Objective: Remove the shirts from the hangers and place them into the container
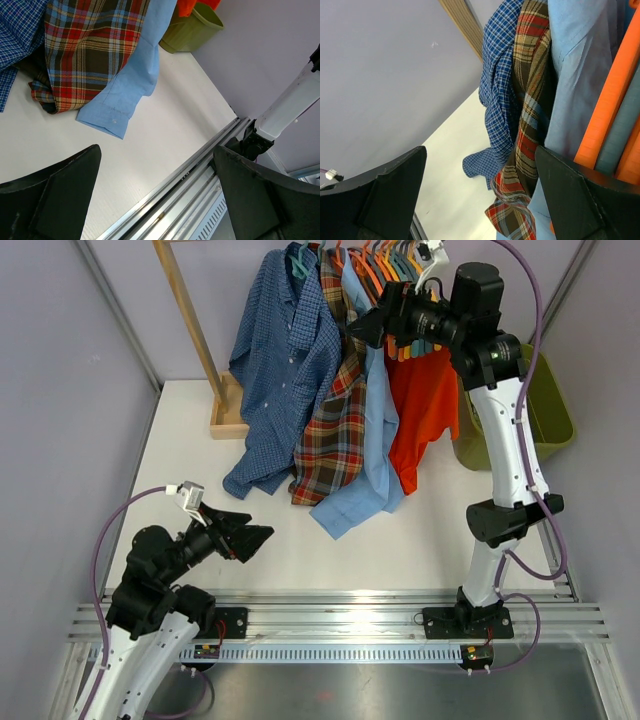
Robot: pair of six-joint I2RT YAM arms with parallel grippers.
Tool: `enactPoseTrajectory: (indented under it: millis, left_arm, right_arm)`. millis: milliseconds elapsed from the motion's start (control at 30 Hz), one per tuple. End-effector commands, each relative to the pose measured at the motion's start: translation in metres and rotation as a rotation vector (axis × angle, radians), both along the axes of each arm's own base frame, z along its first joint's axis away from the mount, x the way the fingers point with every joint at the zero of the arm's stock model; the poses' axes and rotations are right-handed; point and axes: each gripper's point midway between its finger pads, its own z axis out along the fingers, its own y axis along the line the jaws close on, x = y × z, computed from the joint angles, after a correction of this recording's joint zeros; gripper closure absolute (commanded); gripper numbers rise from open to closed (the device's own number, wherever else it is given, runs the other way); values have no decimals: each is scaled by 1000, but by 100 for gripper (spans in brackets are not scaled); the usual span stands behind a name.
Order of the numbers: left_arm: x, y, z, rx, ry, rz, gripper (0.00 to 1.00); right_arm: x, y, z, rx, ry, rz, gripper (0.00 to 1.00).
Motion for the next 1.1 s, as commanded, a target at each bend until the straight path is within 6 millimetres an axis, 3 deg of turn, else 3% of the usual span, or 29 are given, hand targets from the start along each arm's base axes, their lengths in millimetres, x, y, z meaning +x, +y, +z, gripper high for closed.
enactPoseTrajectory:
  millis: [0,167,333,600,767,967,1067]
  left_arm:
    - [-4,-4,6,-16,-38,-34,1]
    - [-3,-4,5,-14,-35,-34,1]
    - [-1,-5,4,-12,-27,-34,1]
    - [-3,-3,2,-13,-25,-27,1]
    - [-2,-5,0,-16,-22,-36,1]
    - [-3,-5,3,-19,-29,-39,1]
    - [-3,-3,2,-11,-25,-29,1]
  right_arm:
    - [-20,4,27,51,-65,65,1]
    - [2,-6,13,-16,-64,-129,0]
    - [7,-4,5,-97,-104,-238,0]
    - [-7,-26,31,-111,-206,-326,0]
    - [-11,-31,35,-130,-215,-338,1]
    - [5,-24,18,-169,-184,-325,0]
    - [21,-12,-4,-185,-137,-297,1]
